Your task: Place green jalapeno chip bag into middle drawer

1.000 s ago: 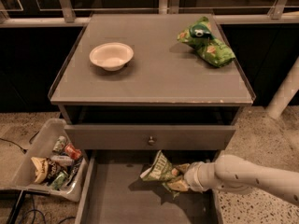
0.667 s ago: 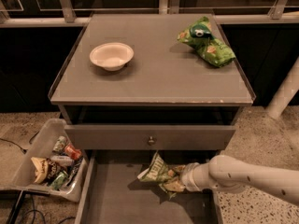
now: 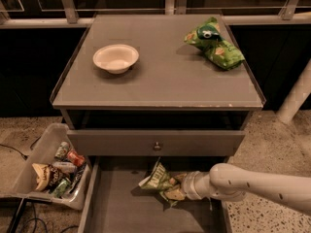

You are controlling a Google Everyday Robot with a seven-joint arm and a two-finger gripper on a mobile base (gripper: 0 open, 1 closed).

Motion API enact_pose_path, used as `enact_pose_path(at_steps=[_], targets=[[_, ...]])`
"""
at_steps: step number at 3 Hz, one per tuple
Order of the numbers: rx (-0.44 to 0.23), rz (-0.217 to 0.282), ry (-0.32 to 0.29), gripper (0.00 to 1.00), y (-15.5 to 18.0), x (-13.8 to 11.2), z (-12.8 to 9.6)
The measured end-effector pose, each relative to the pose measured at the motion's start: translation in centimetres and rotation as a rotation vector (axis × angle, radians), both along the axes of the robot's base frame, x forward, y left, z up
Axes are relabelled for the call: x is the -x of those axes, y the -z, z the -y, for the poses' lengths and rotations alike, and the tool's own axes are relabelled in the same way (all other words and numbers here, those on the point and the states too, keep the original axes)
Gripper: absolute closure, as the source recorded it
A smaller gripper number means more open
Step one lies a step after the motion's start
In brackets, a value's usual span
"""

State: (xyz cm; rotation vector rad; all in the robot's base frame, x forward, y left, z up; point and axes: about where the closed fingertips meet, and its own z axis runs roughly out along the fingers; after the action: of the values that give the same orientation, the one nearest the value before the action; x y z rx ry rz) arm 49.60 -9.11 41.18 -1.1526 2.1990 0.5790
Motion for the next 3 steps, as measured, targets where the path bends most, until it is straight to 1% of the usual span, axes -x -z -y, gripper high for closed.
enact_pose_path(at_steps=[2,3], targets=[[-0.005,-0.026,0.020,1.00,2.00,0.29,-0.38],[-0.005,-0.026,0.020,0.81,2.00,0.29,-0.38]])
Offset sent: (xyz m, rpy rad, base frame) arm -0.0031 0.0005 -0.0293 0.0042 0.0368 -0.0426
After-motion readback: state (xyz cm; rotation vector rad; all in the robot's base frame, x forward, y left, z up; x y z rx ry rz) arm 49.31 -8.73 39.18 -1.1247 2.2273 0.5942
